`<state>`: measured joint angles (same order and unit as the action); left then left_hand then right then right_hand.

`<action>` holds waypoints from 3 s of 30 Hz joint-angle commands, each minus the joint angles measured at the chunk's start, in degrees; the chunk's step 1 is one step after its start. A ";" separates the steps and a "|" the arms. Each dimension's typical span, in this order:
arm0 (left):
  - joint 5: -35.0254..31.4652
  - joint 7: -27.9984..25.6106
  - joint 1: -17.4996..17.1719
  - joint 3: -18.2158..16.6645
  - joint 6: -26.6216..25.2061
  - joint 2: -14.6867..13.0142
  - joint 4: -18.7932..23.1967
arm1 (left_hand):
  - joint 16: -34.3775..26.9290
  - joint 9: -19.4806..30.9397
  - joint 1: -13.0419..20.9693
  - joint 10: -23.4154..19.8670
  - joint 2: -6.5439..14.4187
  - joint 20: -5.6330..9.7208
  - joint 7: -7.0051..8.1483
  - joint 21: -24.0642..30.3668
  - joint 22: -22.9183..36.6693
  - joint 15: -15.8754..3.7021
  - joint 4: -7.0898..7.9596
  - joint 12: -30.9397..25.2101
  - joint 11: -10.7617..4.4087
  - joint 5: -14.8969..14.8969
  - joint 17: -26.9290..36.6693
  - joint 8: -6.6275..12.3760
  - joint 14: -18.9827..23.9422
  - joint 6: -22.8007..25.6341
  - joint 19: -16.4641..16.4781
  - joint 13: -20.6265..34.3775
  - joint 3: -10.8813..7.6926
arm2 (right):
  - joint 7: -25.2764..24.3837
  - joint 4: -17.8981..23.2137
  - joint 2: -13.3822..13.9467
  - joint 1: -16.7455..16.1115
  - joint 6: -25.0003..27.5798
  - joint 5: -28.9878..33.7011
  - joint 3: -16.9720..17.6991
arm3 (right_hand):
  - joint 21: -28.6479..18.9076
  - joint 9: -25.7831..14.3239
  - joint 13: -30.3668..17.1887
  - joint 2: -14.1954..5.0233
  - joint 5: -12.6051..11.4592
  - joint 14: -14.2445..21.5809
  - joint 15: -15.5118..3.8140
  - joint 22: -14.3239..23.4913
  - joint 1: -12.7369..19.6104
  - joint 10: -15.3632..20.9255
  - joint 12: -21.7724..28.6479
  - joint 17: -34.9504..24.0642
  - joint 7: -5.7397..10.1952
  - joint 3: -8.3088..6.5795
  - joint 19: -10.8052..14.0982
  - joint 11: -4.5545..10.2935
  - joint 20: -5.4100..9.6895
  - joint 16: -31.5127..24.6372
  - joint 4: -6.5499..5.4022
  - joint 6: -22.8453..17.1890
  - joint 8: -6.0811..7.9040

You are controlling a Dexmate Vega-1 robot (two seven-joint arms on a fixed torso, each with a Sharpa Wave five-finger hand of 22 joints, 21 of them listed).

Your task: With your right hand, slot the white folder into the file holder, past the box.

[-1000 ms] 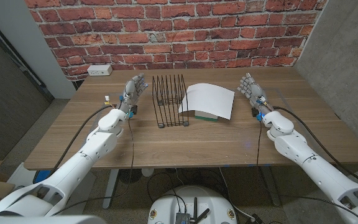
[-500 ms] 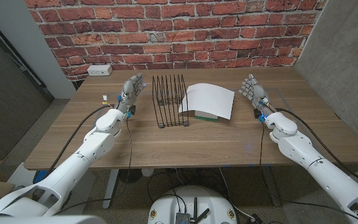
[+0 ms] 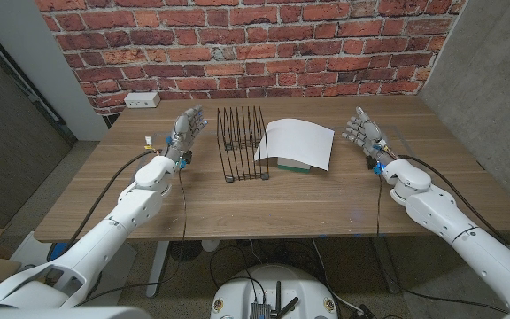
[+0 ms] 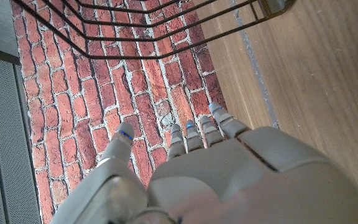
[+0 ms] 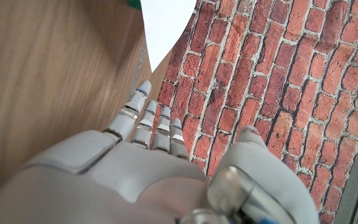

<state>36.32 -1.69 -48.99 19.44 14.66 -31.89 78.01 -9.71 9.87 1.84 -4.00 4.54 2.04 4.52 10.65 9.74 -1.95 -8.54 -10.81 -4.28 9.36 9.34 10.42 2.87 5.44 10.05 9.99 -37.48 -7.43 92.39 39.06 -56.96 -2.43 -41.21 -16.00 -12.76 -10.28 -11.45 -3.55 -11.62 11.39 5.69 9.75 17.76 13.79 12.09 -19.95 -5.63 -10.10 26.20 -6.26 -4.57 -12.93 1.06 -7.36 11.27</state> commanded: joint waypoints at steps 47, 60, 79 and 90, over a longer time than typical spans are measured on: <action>0.12 -1.78 -3.90 -1.34 0.09 -1.86 3.98 | -0.44 0.21 0.77 -1.20 1.37 4.10 -0.40 0.52 0.11 -4.35 -0.42 -0.41 -0.20 0.40 0.08 0.42 1.92 2.30 1.19 0.14 -0.34 | 2.24 8.83 13.33 10.89 39.72 -15.26 -1.17 | 0.10 -0.44 0.03 3.56 0.59 11.82 4.29 -0.18 12.16 7.87 0.51 2.87 -6.45 -2.75 13.75 -5.27 -0.95 -2.67 8.23 -1.41 -0.03; 0.30 -2.10 -4.74 -1.73 0.06 -2.17 4.72 | -0.42 0.22 0.77 -1.55 1.44 4.09 -0.63 0.49 0.11 -4.20 -0.38 -0.46 -0.20 0.40 0.09 0.44 2.15 2.73 1.24 0.15 -0.44 | 3.75 6.84 12.53 14.84 44.37 -17.23 -3.13 | -0.18 -0.66 -0.08 3.27 0.38 14.34 2.53 -0.03 15.01 8.94 0.31 3.32 -6.57 -3.56 17.48 -5.09 1.28 -3.30 8.60 -1.17 0.02; 0.86 -1.94 -5.38 -2.01 0.10 -2.21 4.89 | -0.41 0.23 0.74 -1.78 1.48 3.65 -0.78 0.57 0.12 -4.08 -0.34 -0.44 -0.05 0.40 0.09 0.40 2.48 3.11 1.60 0.17 -0.55 | 5.61 2.91 10.59 21.85 52.60 -17.72 -7.12 | -0.71 -1.31 -0.93 2.73 0.33 20.19 -1.37 0.27 16.72 13.43 1.81 2.74 -6.66 -3.55 22.49 -2.58 3.49 -6.02 8.10 -5.30 1.43; 1.13 -1.61 -5.54 -2.00 0.47 -1.94 4.52 | -0.37 0.24 0.76 -1.88 1.53 3.73 -0.82 0.56 0.13 -4.04 -0.34 -0.42 0.02 0.41 0.09 0.36 2.54 3.21 1.67 0.17 -0.62 | 7.04 0.79 9.09 24.26 54.54 -17.21 -8.57 | -1.04 -1.62 -1.30 3.57 0.22 22.42 -2.90 0.40 18.75 14.82 2.20 2.61 -6.72 -3.54 24.46 -1.87 4.33 -7.05 8.63 -7.28 1.98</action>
<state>37.15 -3.57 -54.31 17.49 14.85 -34.01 82.78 -9.70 9.99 2.22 -5.33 4.92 2.24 3.60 10.98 9.73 -1.95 -8.77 -11.02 -4.42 9.36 9.35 10.42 4.93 8.41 11.31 9.99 -37.71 -1.77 95.37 49.63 -35.61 49.45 -58.86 -22.79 -13.43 -11.61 -12.41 -0.03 -11.02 32.75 3.03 10.03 35.32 27.99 14.02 -17.18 -8.04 -13.50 50.05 -8.31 -0.41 -19.52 9.39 -13.94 12.82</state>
